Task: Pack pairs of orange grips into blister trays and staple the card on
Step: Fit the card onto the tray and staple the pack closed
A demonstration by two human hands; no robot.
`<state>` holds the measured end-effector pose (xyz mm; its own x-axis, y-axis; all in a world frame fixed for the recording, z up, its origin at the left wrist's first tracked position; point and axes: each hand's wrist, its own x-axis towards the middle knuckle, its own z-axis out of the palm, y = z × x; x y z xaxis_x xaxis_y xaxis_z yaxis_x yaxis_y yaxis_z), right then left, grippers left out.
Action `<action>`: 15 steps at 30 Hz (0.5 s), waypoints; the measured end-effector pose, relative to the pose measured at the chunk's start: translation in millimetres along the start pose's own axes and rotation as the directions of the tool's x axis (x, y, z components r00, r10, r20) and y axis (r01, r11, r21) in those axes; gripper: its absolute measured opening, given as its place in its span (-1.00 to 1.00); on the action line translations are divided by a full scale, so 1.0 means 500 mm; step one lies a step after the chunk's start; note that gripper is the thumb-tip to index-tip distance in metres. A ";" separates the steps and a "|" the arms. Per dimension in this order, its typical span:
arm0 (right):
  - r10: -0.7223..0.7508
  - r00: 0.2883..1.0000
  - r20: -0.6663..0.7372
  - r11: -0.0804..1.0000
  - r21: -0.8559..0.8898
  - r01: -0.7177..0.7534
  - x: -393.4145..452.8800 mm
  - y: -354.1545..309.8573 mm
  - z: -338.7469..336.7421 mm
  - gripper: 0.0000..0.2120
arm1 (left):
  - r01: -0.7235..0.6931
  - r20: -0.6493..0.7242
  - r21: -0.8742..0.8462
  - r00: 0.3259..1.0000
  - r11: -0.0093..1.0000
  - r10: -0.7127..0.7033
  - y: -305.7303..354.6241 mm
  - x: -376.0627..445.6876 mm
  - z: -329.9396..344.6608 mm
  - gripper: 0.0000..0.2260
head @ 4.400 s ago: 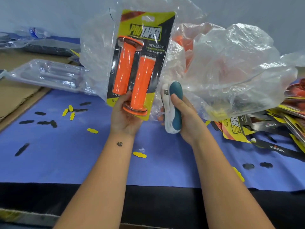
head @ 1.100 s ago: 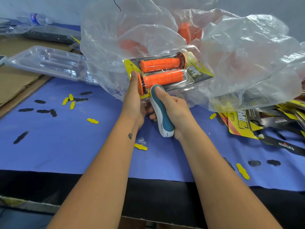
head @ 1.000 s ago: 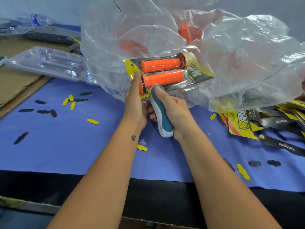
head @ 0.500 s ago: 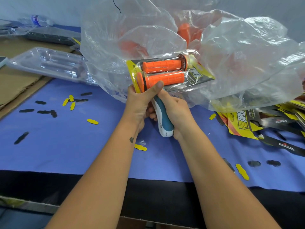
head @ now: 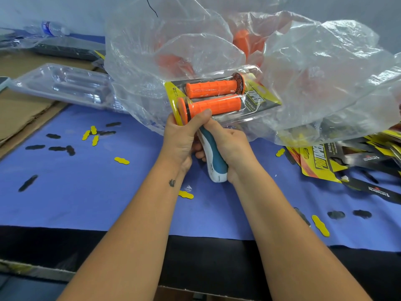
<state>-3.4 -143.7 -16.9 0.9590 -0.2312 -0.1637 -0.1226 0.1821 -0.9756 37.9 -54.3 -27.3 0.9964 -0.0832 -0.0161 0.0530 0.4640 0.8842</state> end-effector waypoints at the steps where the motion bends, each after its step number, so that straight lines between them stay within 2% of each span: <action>1: 0.005 1.000 0.000 1.000 0.005 -0.005 0.000 0.000 0.000 -0.58 | -0.005 0.001 0.001 1.000 1.000 0.005 0.001 -0.001 0.001 -0.67; 5: 0.000 1.000 0.003 1.000 0.023 0.000 0.005 0.000 -0.006 -0.58 | -0.007 0.057 0.016 0.998 1.000 0.006 -0.001 -0.002 0.005 -0.50; 9: -0.025 0.999 0.023 0.999 0.027 0.024 0.008 0.003 -0.014 -0.57 | 0.097 0.092 -0.054 0.992 0.994 -0.092 -0.002 -0.003 0.004 -0.61; 12: 0.001 1.000 0.022 0.998 0.057 -0.002 0.010 -0.001 -0.017 -0.42 | 0.168 0.110 -0.162 0.982 0.972 -0.152 -0.005 -0.009 0.009 -0.57; 15: 0.020 0.999 0.047 0.995 0.099 -0.024 0.014 -0.002 -0.020 -0.35 | 0.203 0.109 -0.106 0.975 0.973 -0.191 -0.008 -0.011 0.018 -0.56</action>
<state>1.1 -155.3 -18.5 0.9674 -0.1822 -0.1756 -0.1199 0.2812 -0.9521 31.7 -63.6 -26.5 0.9546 -0.2663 -0.1339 0.2607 0.5281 0.8082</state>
